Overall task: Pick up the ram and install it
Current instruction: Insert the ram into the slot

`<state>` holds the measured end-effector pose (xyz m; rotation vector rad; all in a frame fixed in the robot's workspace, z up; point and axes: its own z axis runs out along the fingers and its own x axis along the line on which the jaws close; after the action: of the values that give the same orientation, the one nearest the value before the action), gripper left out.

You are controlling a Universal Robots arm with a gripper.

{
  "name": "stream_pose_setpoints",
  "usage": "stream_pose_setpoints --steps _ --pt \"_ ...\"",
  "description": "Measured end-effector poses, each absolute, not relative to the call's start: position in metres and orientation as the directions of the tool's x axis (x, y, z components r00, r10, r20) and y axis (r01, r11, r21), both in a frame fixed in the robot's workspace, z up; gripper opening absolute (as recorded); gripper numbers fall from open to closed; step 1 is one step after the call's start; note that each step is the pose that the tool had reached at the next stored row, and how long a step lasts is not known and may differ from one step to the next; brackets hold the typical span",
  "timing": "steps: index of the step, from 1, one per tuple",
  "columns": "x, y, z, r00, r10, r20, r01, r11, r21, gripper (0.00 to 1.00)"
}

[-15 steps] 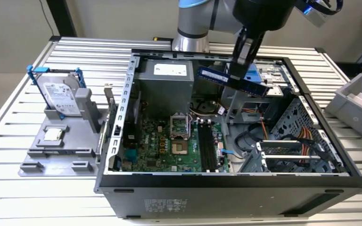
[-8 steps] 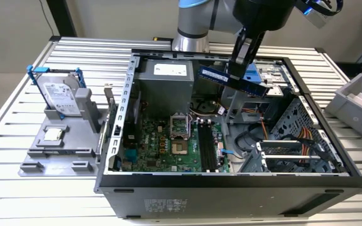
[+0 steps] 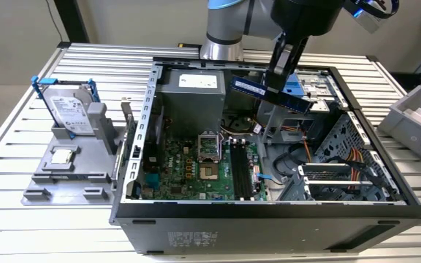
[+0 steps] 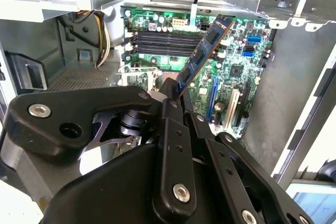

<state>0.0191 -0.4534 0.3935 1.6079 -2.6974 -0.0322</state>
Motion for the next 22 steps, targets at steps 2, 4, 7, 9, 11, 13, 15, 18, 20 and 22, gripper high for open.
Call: stream_pose_setpoints --steps 2,4,7,9,11,13,15,18,20,22 --pt "0.0191 -0.4535 0.3935 -0.483 -0.876 -0.009 -0.876 0.483 0.018 0.0" --pt "0.019 -0.4536 0.3935 -0.492 -0.87 -0.009 -0.87 0.492 0.018 0.0" --pt "0.019 -0.4539 0.3935 -0.503 -0.864 -0.009 -0.864 0.503 0.019 0.0" --pt "0.0191 -0.4543 0.3935 -0.511 -0.859 -0.009 -0.859 0.511 0.019 0.0" --pt "0.019 -0.4547 0.3935 -0.526 -0.85 -0.009 -0.85 0.526 0.02 0.0" --pt "0.019 -0.4551 0.3935 -0.544 -0.839 -0.009 -0.839 0.544 0.02 0.0" --pt "0.0191 -0.4552 0.3935 -0.564 -0.826 -0.009 -0.826 0.564 0.02 0.0" --pt "0.0191 -0.4553 0.3934 -0.599 -0.801 -0.009 -0.801 0.599 0.02 0.0" --pt "0.0191 -0.4553 0.3934 -0.618 -0.786 -0.009 -0.786 0.618 0.02 0.0" --pt "0.0191 -0.4553 0.3934 -0.637 -0.771 -0.009 -0.771 0.637 0.02 0.0"
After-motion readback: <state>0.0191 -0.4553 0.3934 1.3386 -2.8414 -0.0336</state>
